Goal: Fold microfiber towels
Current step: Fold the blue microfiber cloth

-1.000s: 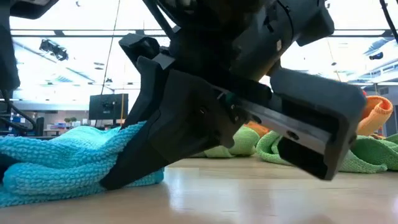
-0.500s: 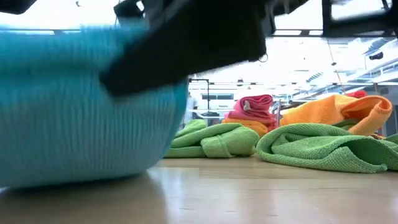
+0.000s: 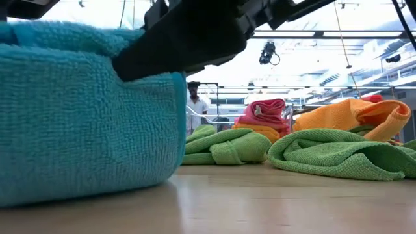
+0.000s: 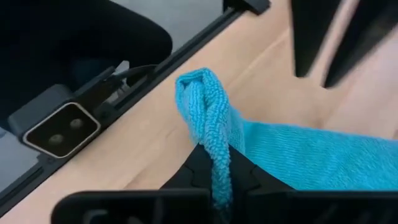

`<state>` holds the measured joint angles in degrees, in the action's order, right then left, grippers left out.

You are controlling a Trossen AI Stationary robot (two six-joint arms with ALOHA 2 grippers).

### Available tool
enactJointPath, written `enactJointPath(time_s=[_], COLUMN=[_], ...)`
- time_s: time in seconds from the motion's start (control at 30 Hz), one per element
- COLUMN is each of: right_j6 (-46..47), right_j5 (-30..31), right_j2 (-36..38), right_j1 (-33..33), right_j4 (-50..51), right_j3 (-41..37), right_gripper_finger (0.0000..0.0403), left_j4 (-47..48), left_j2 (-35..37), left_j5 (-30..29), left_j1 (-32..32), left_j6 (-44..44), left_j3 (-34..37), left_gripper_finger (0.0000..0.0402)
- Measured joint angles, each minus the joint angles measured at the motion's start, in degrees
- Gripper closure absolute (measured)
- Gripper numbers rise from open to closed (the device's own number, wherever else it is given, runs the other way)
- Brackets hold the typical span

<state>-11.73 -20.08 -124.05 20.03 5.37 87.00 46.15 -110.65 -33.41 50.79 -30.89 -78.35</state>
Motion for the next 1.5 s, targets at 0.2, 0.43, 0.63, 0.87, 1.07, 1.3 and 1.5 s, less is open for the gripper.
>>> enactJointPath(time_s=[0.2, 0.43, 0.63, 0.87, 1.07, 1.3, 1.5], right_j6=[2.4, 3.0, 4.6, 6.9, 7.8, 8.4, 9.9], right_j5=[0.0, 0.2, 1.4, 2.0, 3.3, 6.3, 10.2], right_j2=[0.0, 0.0, -1.3, -2.4, -2.4, -2.4, -2.4], right_j1=[-1.8, -1.9, -2.4, -3.1, -3.2, -3.4, -3.4], right_j4=[-0.9, -4.1, -5.5, -6.9, -6.3, -6.2, -5.3], right_j3=[-1.1, -3.8, -3.9, -3.9, -3.9, -3.9, -3.9], right_gripper_finger=[0.0381, 0.0379, 0.0378, 0.0378, 0.0371, 0.0298, 0.0236], left_j4=[0.4, 1.6, 0.1, -3.3, -5.6, -8.1, -10.3], left_j2=[0.0, 0.0, 0.0, 0.0, 0.0, 0.0, 0.0], left_j5=[0.0, 0.0, 0.0, 0.1, 0.1, 0.1, 0.0], left_j1=[0.0, 0.0, 0.0, 0.0, 0.3, 0.8, 0.2], left_j6=[0.1, 0.1, 2.0, 4.0, 4.6, 6.3, 6.0], left_j3=[0.0, 0.0, 0.0, 0.0, 0.0, 0.0, 0.0], left_gripper_finger=[0.0307, 0.0315, 0.0315, 0.0312, 0.0321, 0.0318, 0.0321])
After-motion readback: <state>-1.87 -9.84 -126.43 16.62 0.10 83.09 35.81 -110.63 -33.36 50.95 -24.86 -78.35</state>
